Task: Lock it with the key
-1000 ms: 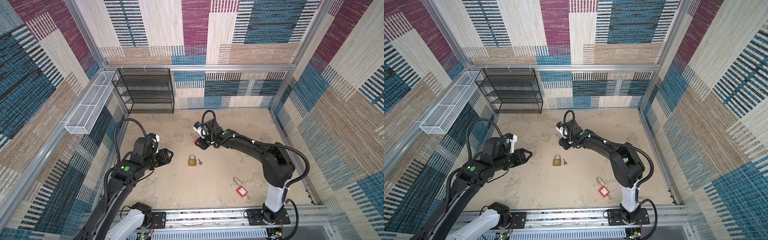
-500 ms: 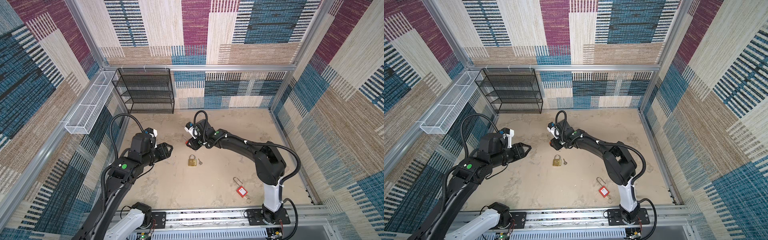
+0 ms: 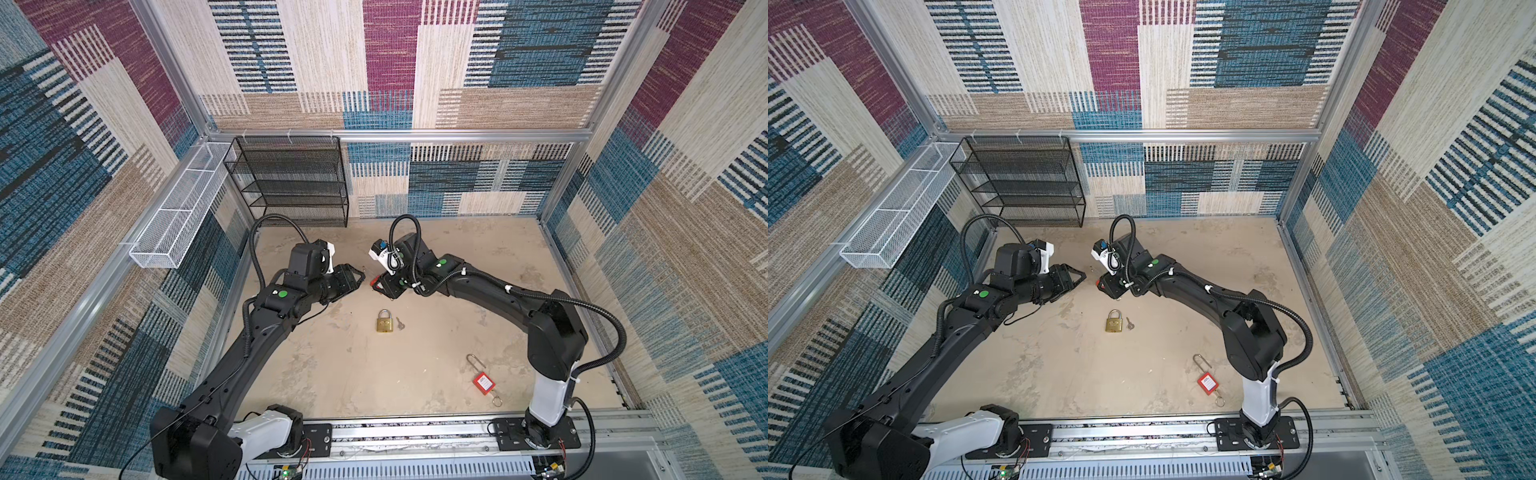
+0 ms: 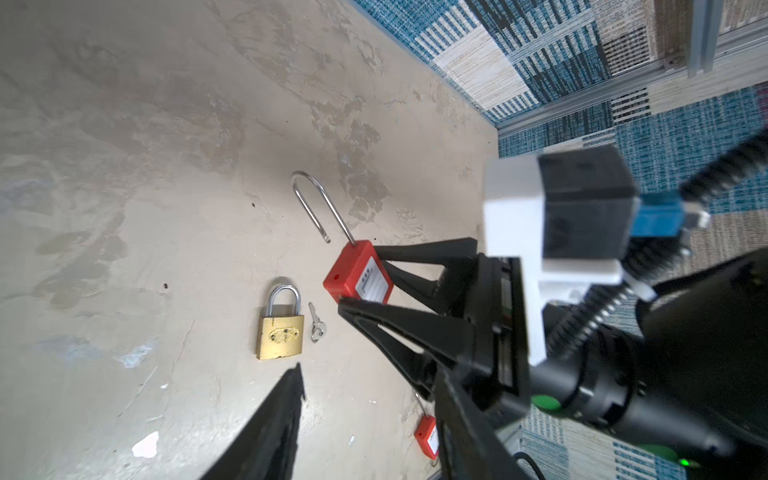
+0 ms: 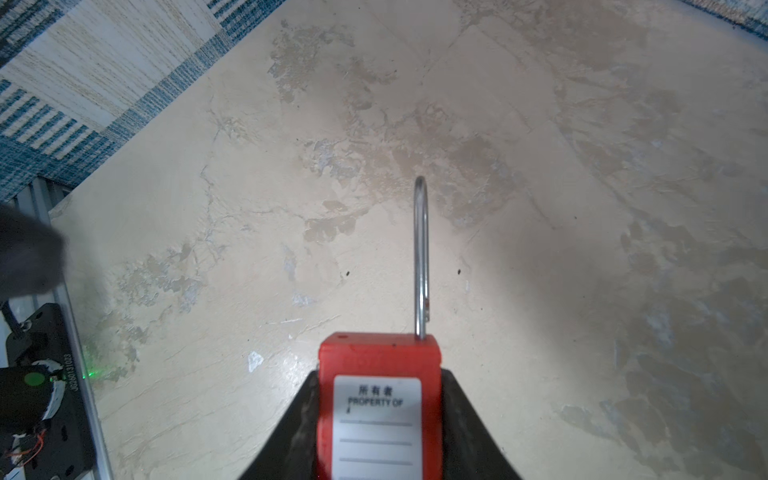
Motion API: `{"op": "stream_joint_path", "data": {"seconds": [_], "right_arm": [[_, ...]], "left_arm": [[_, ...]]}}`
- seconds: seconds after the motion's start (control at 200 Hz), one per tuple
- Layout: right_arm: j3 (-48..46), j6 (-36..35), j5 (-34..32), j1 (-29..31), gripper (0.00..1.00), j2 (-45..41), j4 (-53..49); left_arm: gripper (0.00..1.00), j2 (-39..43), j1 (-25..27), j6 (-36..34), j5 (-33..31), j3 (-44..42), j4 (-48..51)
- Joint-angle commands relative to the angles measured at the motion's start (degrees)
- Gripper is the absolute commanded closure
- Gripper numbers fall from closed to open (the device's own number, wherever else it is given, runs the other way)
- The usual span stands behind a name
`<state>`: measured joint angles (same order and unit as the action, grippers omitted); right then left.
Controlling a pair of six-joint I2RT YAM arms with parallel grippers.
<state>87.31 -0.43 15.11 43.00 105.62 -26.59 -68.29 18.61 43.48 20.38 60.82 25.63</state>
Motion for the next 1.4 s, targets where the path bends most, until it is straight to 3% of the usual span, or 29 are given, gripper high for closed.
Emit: {"op": "stream_joint_path", "data": {"seconds": [0.0,0.165,0.416,0.771,1.397], "right_arm": [[-1.45,1.44,2.08,-0.03,0.72,-2.67,2.57],[-4.1,3.55,4.2,0.06,0.71,-6.55,5.05],[-5.54,2.2,6.91,1.44,0.71,-10.63,6.4],[-5.04,-0.38,8.6,1.82,0.7,-12.28,7.65],[-2.49,-8.14,15.31,1.9,0.7,-10.79,6.68]], "left_arm": [[0.48,0.85,-0.08,3.92,3.45,-2.31,-7.58],[0.46,5.48,-0.07,6.19,2.78,-7.59,-12.61],[0.46,5.29,-0.51,5.26,10.97,-5.88,-11.04],[0.46,7.0,-0.51,7.62,9.5,-9.24,-14.64],[0.6,5.0,-0.42,8.07,13.41,-10.04,-20.71]]}}
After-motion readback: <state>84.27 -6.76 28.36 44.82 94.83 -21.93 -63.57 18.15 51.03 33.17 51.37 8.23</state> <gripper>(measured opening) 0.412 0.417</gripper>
